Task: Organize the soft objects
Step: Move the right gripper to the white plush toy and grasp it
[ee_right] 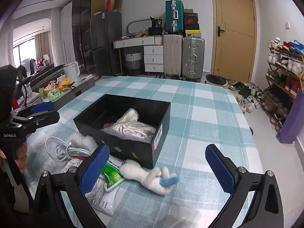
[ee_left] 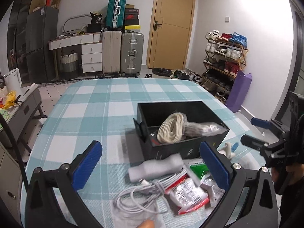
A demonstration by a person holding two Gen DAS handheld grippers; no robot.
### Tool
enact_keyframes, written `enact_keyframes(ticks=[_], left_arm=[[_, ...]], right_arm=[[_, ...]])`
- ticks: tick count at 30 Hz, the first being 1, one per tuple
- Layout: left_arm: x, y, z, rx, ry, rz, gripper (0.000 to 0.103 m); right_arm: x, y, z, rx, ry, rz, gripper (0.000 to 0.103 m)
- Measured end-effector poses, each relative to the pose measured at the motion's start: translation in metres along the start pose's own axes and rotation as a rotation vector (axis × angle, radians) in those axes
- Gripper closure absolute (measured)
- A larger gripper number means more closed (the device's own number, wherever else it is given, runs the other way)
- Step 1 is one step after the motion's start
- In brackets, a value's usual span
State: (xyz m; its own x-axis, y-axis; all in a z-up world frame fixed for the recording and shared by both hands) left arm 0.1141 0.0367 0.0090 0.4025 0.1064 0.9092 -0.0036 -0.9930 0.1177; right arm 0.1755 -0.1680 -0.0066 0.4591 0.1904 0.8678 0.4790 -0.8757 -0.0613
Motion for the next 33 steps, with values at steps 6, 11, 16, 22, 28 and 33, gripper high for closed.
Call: enact_keyframes(ticks=[6,11,16,22,28,33], left_arm=[[-0.015,0.000,0.001,0.004,-0.016,0.004,0.000],[-0.029,-0.002,0.004,0.005,-0.045,-0.010,0.000],[-0.039,-0.003,0.006,0.011,-0.052,-0.011,0.000],[-0.046,-0.004,0.009,0.011,-0.068,-0.017,0.000],[-0.051,-0.006,0.011,0.014,-0.076,-0.022,0.000],[-0.055,-0.007,0.013,0.016,-0.091,-0.018,0.000]], right_arm=[[-0.004,0.006,-0.005,-0.006,0.002,-0.005,0.000],[-0.011,0.011,-0.001,-0.002,-0.034,0.015,0.000],[-0.020,0.015,0.007,0.002,-0.071,0.038,0.000],[-0.031,0.015,0.018,-0.019,-0.121,0.019,0.000],[-0.043,0.021,0.027,-0.046,-0.175,0.051,0.000],[-0.050,0.022,0.033,-0.028,-0.207,0.070,0.000]])
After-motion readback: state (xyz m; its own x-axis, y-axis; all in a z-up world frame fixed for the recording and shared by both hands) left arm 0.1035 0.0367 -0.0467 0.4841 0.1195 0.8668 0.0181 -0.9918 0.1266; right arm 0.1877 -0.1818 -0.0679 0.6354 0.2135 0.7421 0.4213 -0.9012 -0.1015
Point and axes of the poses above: each gripper's, at about its wrist camera, not at the fingertips, and z roughly the way its jaws point, y to its right, x to its top, the point moved 8 cm from there along z, roughly the way its jaws point, and after that the axes turned 10 degrees about y, right-handed, at the moved point
